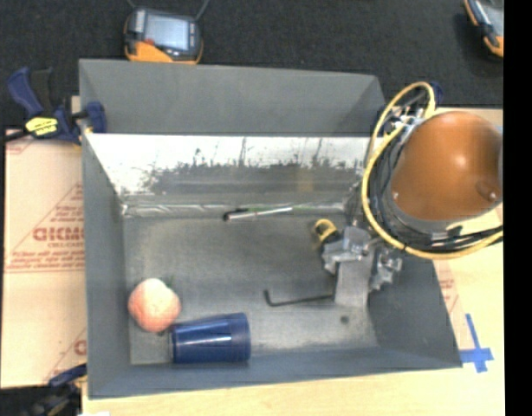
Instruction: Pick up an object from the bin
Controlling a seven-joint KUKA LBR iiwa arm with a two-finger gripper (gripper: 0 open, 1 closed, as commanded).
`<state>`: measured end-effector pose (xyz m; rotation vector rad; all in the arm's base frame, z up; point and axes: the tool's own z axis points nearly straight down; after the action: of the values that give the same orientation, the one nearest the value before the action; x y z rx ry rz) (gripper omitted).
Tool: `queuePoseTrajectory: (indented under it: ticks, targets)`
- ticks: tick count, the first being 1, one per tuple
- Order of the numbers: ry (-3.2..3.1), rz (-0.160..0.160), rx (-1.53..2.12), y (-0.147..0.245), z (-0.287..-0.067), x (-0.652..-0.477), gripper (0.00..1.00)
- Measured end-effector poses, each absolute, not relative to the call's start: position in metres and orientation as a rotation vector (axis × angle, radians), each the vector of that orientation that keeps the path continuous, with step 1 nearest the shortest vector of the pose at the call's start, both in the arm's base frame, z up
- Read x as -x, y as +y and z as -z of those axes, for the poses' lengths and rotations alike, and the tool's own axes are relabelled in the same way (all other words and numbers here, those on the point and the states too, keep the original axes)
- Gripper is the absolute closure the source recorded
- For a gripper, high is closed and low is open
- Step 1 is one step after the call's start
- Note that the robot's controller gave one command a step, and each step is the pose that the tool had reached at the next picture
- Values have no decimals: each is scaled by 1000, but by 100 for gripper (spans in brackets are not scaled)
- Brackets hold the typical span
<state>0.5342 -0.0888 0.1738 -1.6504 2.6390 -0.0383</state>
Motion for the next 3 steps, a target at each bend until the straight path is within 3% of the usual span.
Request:
queuePoseTrajectory:
  ticks: [1, 2, 3]
  targets:
    - [2384, 43, 2010, -81, -150, -554, 100]
    - [2245, 41, 2167, -41, -117, -552, 100]
    - [2346, 21, 2067, -27, -127, -554, 100]
